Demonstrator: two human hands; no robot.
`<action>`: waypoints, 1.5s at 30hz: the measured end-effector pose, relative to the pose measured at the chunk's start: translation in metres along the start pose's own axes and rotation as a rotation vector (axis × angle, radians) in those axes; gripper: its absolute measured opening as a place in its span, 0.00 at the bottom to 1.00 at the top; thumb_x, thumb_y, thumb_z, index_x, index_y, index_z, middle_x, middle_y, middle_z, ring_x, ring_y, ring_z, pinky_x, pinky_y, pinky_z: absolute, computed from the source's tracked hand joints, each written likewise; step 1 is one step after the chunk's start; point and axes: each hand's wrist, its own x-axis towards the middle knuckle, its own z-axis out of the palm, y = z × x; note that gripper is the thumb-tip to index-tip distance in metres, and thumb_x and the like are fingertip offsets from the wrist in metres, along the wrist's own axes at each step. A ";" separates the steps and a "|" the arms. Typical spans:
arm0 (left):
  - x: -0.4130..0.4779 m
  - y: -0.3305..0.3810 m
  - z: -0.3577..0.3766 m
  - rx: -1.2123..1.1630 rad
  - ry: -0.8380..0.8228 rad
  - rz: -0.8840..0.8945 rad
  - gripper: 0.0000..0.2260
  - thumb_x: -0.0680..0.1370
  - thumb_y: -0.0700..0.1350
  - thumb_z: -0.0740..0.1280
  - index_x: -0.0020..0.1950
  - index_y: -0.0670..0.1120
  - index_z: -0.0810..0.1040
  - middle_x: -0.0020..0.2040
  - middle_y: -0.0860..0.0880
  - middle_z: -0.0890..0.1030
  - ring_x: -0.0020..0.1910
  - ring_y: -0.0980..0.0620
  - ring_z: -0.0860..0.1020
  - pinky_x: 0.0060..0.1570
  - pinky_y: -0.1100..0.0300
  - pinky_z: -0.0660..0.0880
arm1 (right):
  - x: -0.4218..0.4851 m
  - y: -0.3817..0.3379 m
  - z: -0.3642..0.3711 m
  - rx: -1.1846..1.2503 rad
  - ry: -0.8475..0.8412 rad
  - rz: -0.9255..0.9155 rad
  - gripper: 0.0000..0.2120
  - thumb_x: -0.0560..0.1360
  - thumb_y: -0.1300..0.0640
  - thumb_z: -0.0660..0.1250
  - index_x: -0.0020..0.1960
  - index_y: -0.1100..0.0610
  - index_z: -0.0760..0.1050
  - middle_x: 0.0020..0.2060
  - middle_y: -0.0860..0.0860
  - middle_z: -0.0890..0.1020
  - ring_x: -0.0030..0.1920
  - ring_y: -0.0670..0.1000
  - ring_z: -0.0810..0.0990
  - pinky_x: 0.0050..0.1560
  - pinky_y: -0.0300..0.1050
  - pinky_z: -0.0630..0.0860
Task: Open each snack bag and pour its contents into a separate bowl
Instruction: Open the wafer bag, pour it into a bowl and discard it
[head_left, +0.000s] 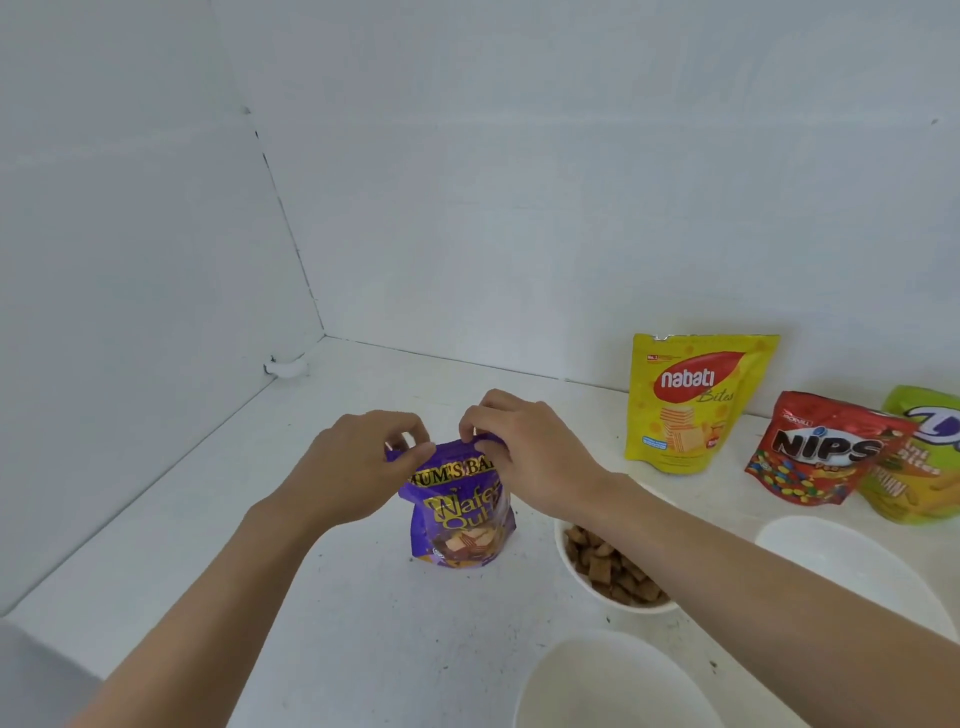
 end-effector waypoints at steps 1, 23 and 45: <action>-0.001 0.003 0.003 -0.022 0.013 0.018 0.05 0.80 0.56 0.66 0.47 0.58 0.78 0.44 0.58 0.81 0.46 0.56 0.80 0.49 0.52 0.79 | -0.002 -0.001 0.002 0.001 0.017 -0.005 0.07 0.77 0.62 0.64 0.51 0.52 0.77 0.47 0.46 0.77 0.43 0.49 0.78 0.47 0.47 0.73; 0.002 -0.005 0.017 -0.139 0.313 0.341 0.04 0.74 0.40 0.76 0.47 0.47 0.89 0.43 0.52 0.87 0.40 0.52 0.84 0.40 0.50 0.82 | -0.009 0.005 0.013 0.104 0.192 0.000 0.05 0.74 0.61 0.72 0.49 0.56 0.81 0.46 0.48 0.81 0.47 0.47 0.78 0.48 0.45 0.76; 0.007 -0.008 0.017 -0.168 0.266 0.343 0.03 0.74 0.44 0.76 0.44 0.48 0.84 0.43 0.53 0.85 0.39 0.53 0.84 0.39 0.53 0.83 | -0.010 0.005 0.013 0.084 0.221 -0.012 0.06 0.75 0.59 0.70 0.48 0.55 0.86 0.46 0.47 0.85 0.45 0.46 0.81 0.46 0.50 0.79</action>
